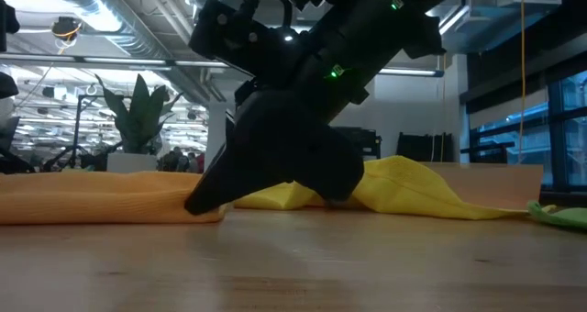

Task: Roll microfiber towels into tight, uniform cylinder then place into a basket
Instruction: Roll the orange microfiber towel

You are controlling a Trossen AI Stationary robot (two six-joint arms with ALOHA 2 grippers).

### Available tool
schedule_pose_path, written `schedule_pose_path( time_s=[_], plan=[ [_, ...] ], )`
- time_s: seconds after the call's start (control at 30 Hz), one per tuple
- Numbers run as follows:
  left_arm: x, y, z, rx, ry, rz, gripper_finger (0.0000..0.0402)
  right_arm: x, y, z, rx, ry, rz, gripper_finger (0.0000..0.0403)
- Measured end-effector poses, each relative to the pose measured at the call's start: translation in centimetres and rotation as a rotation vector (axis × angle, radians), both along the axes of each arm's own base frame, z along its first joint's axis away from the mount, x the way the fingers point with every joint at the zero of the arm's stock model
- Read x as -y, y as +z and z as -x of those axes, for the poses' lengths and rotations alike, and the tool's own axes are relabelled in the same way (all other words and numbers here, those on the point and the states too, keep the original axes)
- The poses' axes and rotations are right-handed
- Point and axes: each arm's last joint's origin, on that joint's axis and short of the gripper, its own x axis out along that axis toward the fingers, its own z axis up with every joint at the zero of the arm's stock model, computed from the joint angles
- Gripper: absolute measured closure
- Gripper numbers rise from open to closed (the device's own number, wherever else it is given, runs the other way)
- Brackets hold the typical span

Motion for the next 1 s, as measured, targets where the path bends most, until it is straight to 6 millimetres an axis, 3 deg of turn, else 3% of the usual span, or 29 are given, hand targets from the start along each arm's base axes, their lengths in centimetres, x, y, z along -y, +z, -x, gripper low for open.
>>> schedule_pose_path(
  time_s=[0.4, 1.0],
  plan=[
    [0.0, 0.1, -0.1, 0.002, 0.029, 0.014, 0.0401, -0.2, 0.5, 0.1, -0.013, 0.058, -0.062, 0.0399],
    [0.0, 2.1, -1.8, -0.053, 0.071, 0.047, 0.0401, 0.0, 1.7, 0.2, -0.036, 0.051, -0.171, 0.0399]
  ],
)
